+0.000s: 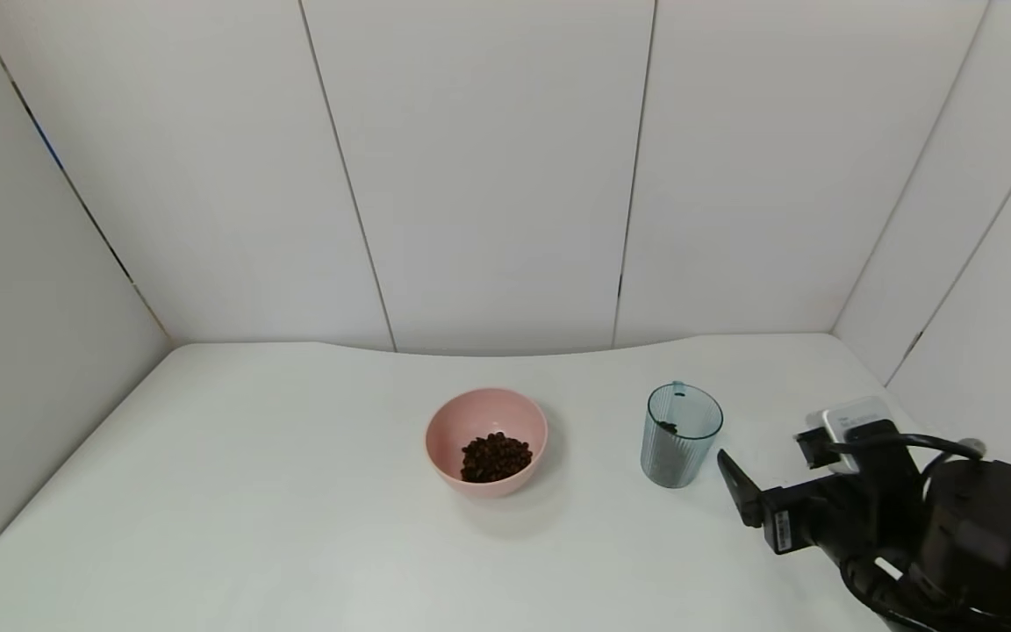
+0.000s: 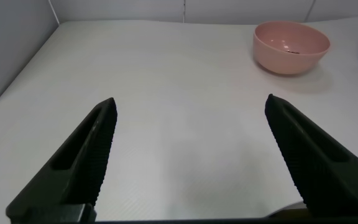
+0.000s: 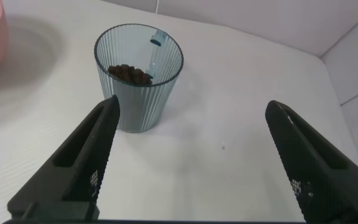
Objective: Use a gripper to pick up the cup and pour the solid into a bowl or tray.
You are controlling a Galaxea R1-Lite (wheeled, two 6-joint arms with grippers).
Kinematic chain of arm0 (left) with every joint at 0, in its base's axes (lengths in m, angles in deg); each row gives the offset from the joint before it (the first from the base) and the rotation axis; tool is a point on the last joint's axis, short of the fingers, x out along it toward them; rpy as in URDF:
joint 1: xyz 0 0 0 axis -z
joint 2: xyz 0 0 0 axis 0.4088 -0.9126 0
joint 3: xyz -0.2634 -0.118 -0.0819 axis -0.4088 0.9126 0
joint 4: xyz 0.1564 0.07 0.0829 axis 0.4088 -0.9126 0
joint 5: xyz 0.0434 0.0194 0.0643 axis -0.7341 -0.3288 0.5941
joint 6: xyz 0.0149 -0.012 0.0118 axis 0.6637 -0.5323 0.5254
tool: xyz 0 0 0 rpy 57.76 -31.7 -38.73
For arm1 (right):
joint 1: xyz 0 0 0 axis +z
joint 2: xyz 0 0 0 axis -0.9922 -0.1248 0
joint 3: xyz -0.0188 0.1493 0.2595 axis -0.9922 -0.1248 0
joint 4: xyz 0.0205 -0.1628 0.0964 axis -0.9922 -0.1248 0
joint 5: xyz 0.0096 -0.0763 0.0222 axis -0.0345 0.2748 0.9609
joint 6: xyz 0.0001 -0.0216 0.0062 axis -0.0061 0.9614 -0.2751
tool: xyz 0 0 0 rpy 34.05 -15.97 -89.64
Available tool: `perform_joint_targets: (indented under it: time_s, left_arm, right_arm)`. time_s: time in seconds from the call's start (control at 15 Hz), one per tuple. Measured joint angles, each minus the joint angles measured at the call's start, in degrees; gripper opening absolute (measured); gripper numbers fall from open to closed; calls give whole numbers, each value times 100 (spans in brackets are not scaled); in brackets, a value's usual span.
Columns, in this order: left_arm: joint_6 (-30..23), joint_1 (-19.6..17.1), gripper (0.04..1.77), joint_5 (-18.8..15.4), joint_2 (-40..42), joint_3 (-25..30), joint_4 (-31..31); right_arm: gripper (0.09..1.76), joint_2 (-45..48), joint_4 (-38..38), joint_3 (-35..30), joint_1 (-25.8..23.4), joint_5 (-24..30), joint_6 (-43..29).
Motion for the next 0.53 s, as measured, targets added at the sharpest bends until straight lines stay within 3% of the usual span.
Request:
perform_joint_targets:
  time_s: [0.53]
  left_arm:
    - [0,0,172,0,0,0,0]
  right_arm:
    - [170,1512,-24,-845,-61,-17,83]
